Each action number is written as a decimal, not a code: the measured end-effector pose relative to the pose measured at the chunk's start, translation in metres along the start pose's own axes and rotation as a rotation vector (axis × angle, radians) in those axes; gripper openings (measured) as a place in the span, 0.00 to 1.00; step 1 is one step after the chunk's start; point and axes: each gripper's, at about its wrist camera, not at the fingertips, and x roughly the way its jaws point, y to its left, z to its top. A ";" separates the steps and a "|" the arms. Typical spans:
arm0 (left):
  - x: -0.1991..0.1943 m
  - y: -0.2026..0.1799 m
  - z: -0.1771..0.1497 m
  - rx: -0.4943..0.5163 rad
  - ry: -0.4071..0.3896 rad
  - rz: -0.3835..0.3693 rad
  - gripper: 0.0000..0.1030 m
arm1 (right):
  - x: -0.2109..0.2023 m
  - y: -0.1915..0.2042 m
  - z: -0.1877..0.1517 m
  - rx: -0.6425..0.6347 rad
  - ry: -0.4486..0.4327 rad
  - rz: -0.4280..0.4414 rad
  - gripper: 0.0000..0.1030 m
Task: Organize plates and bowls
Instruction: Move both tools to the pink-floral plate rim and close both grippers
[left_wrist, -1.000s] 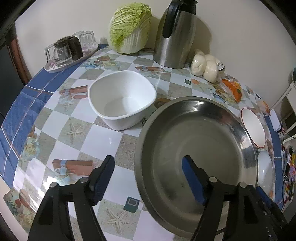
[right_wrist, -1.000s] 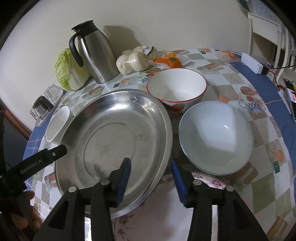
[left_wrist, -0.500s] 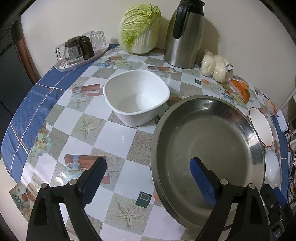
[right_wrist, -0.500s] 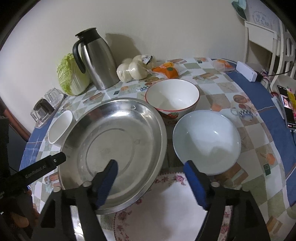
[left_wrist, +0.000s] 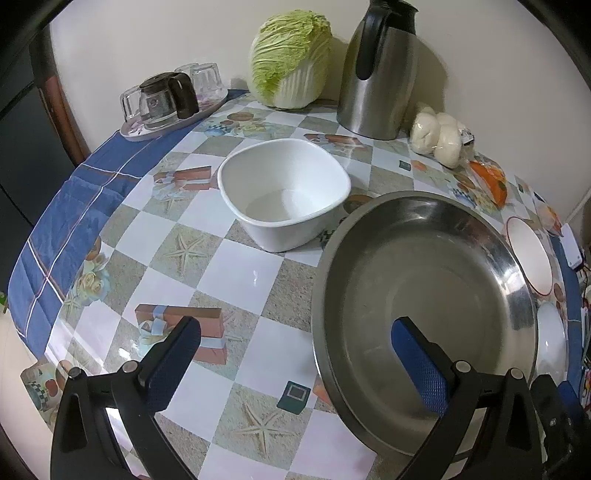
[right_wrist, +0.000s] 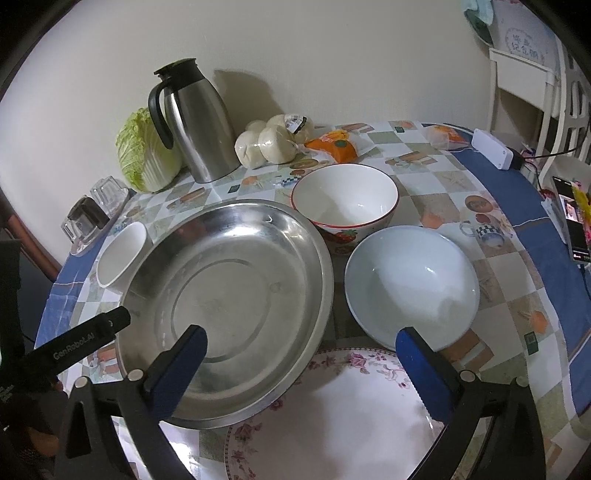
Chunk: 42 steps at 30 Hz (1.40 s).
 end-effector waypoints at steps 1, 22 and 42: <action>-0.001 -0.001 0.000 0.002 -0.003 -0.005 1.00 | 0.000 0.000 0.000 -0.001 -0.001 -0.003 1.00; -0.056 -0.027 -0.027 0.067 -0.097 -0.234 1.00 | -0.047 -0.026 -0.020 0.034 -0.067 -0.010 1.00; -0.050 -0.052 -0.082 0.131 0.148 -0.298 1.00 | -0.025 -0.116 -0.065 0.308 0.188 -0.069 1.00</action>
